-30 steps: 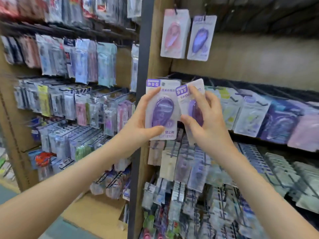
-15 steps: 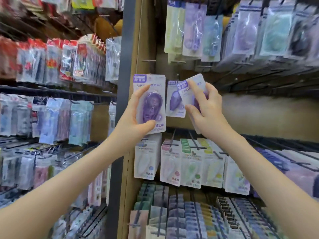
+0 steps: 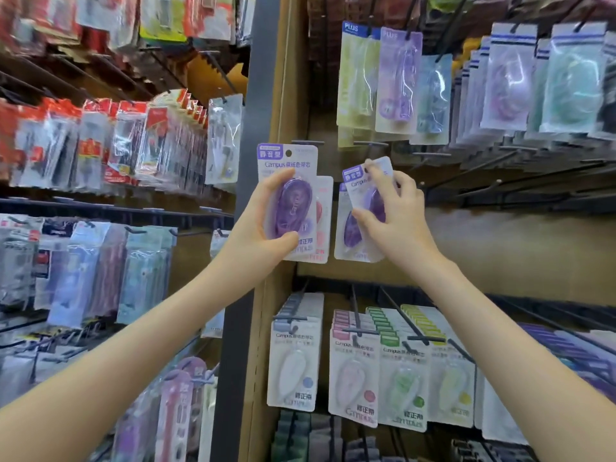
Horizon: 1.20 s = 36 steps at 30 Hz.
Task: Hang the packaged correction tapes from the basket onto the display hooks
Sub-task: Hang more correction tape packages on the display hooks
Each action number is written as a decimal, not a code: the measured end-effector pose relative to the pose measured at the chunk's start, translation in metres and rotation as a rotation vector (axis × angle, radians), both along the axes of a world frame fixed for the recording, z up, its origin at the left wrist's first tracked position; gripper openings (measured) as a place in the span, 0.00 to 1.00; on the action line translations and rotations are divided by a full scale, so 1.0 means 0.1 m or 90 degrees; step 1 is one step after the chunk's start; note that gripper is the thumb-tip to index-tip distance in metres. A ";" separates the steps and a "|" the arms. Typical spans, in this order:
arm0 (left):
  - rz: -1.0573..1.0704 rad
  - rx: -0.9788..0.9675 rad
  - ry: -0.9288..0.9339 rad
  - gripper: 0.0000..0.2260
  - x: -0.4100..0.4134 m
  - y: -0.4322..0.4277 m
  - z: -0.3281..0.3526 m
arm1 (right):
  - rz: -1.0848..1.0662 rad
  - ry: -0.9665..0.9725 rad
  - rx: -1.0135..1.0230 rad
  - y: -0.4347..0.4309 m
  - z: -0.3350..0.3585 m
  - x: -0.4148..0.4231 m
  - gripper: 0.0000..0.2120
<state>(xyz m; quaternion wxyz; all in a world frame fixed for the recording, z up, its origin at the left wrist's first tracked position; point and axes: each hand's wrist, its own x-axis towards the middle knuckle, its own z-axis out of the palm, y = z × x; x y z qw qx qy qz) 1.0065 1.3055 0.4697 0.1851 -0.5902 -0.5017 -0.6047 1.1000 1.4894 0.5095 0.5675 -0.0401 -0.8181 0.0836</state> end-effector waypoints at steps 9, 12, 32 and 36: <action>0.066 0.016 0.038 0.32 -0.01 0.15 0.02 | 0.005 -0.018 -0.070 0.09 -0.01 -0.11 0.34; 0.076 0.013 0.030 0.32 -0.04 0.20 -0.01 | 0.033 -0.026 -0.138 0.12 -0.03 -0.25 0.36; -0.030 -0.118 0.080 0.44 0.11 0.66 0.03 | 0.541 -0.001 -0.332 0.02 -0.07 0.11 0.13; 0.291 0.012 0.233 0.33 0.07 0.75 0.00 | 0.531 0.049 -0.393 0.15 0.01 0.11 0.11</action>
